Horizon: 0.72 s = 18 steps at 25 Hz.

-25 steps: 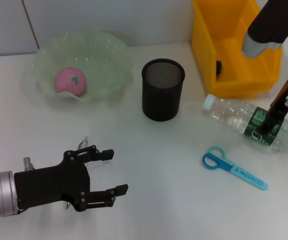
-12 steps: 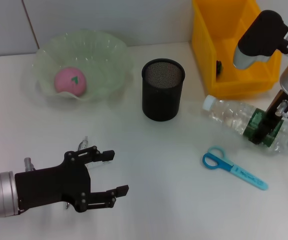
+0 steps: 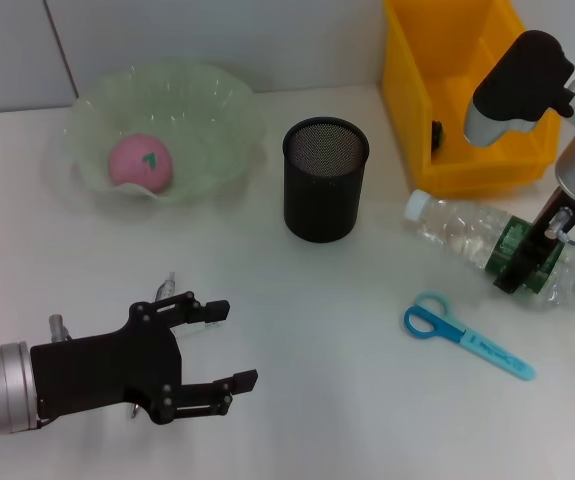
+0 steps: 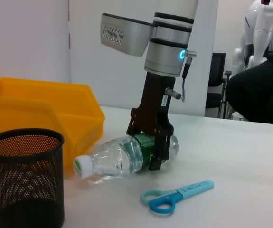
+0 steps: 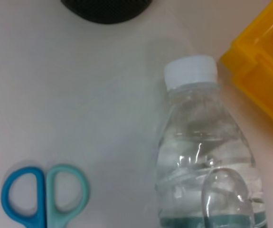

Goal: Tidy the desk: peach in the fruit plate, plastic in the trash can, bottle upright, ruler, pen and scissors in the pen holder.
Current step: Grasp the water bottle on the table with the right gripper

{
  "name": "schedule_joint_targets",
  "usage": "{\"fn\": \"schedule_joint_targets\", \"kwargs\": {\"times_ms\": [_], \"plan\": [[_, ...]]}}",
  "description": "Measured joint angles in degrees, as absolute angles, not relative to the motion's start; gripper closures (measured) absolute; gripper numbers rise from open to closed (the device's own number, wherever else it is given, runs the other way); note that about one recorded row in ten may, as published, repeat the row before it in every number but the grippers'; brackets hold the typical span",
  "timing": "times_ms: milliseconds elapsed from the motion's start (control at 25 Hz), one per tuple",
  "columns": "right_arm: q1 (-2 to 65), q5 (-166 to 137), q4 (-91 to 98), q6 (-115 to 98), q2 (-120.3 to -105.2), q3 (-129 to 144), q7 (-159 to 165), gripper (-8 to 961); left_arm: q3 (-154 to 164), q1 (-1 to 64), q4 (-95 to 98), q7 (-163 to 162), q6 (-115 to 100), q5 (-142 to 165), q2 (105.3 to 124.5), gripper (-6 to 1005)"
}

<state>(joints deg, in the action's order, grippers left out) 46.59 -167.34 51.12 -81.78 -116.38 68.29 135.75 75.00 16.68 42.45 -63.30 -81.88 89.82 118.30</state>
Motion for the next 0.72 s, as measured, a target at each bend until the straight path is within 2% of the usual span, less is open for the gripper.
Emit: {"fn": "schedule_joint_targets", "kwargs": {"times_ms": [720], "plan": [[46.3, -167.4, 49.0, -79.7, -116.71, 69.2, 135.9, 116, 75.0, 17.0, 42.5, -63.6, -82.0, 89.8, 118.30, 172]]}}
